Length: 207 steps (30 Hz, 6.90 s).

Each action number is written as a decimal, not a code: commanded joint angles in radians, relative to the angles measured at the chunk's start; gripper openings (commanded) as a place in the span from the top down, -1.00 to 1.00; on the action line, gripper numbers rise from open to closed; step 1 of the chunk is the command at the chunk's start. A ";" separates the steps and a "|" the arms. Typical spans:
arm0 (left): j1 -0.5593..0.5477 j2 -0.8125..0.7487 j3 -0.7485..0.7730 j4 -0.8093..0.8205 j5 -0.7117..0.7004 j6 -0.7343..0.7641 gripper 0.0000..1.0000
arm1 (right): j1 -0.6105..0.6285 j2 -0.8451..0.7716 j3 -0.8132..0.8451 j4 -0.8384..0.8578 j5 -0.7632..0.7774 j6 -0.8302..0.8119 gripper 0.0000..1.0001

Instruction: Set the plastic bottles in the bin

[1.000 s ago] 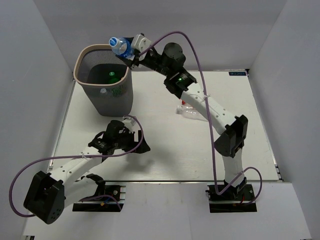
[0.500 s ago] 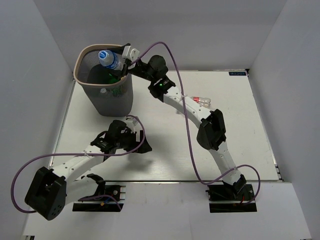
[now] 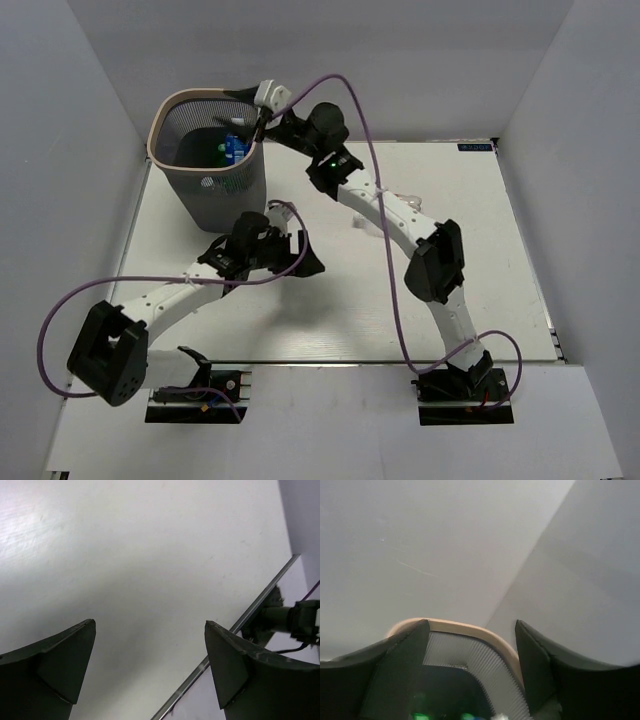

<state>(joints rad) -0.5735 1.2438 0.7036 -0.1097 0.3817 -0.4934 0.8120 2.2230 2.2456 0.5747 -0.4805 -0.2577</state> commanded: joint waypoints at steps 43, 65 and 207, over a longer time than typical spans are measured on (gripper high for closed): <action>-0.043 0.986 0.901 -0.070 -0.271 -1.079 -0.88 | -0.639 -1.120 -1.238 -0.842 0.140 -0.025 0.07; -0.043 1.037 0.850 0.083 -0.221 -1.088 0.56 | -0.663 -1.154 -1.313 -0.848 0.103 -0.026 0.07; 0.100 -0.399 -0.087 -0.387 -0.035 0.033 -0.98 | 0.001 0.165 0.140 0.215 -0.026 0.081 0.10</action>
<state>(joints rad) -0.4698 0.8822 0.6197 -0.4511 0.3332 -0.4644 0.8055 2.4275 2.3581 0.6441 -0.5800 -0.1661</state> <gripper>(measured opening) 0.992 0.667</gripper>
